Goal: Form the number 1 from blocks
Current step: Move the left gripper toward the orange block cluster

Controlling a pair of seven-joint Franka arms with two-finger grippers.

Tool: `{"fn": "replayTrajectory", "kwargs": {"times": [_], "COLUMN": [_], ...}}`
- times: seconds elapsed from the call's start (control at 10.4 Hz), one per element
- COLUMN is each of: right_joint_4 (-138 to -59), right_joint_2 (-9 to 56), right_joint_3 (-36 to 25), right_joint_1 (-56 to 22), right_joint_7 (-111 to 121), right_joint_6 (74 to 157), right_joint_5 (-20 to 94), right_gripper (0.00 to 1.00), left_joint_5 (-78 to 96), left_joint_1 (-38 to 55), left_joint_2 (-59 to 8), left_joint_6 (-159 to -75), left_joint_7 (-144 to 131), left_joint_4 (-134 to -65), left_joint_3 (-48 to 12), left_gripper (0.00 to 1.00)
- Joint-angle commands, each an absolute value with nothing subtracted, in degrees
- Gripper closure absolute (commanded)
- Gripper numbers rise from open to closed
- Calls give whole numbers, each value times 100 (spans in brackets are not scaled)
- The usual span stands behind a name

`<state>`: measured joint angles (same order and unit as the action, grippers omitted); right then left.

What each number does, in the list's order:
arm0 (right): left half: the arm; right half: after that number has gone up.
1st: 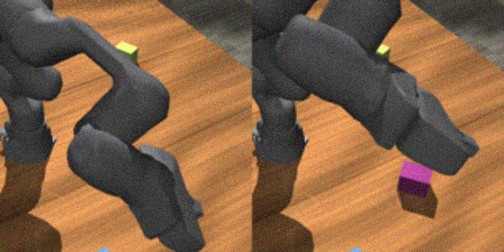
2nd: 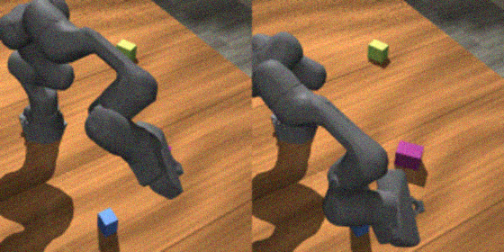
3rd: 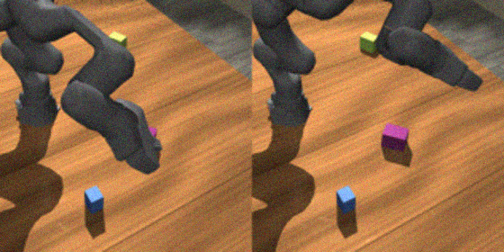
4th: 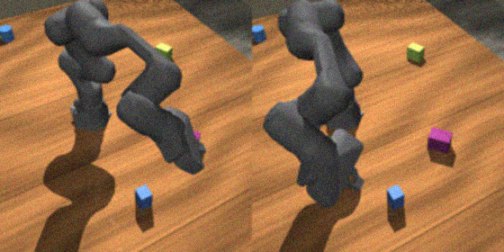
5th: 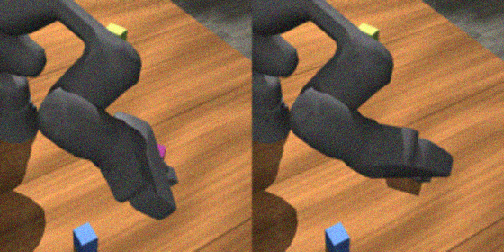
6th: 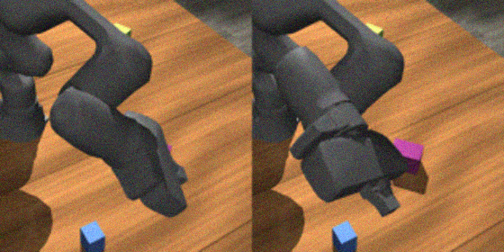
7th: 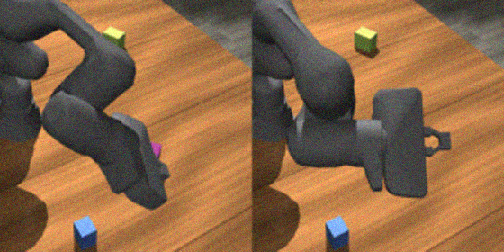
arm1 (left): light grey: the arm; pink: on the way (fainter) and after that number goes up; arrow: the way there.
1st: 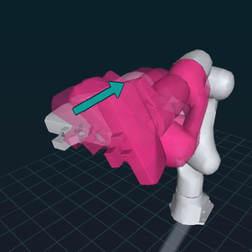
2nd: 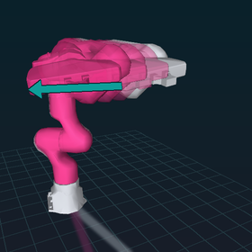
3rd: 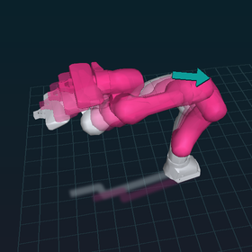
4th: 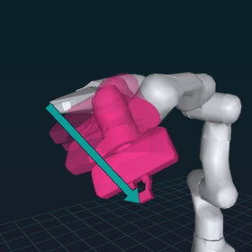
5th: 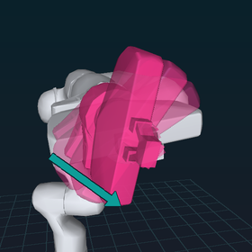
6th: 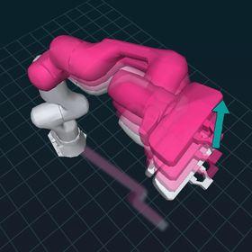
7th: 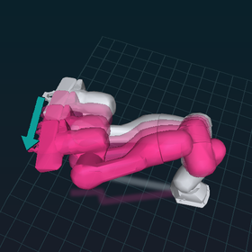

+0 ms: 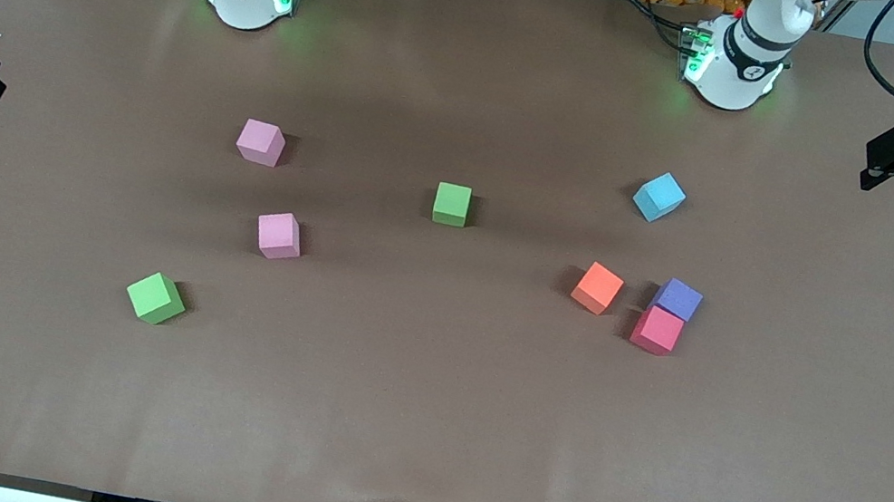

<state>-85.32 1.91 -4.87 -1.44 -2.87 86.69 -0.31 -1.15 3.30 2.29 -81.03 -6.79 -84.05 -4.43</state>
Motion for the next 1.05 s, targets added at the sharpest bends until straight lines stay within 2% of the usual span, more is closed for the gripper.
{"fn": "replayTrajectory", "kwargs": {"times": [0.0, 0.48, 0.96], "right_joint_4": [-8411, -8411, -8411], "right_joint_2": [246, 255, 246], "right_joint_3": [-501, -501, -501], "right_joint_1": [-123, -123, -123], "right_joint_7": [-237, -246, -237], "right_joint_6": [8613, 8613, 8604], "right_joint_5": [62, 70, 70], "right_gripper": [0, 0, 0], "left_joint_5": [-176, -185, -176], "left_joint_1": [387, 413, 650], "left_joint_2": [193, 45, -1070], "left_joint_6": [-7989, -7998, -8348], "left_joint_7": [-782, -791, -791], "left_joint_4": [-8288, -8297, -8279], "left_joint_3": [-439, -439, -448], "left_gripper": [0, 0, 0]}}
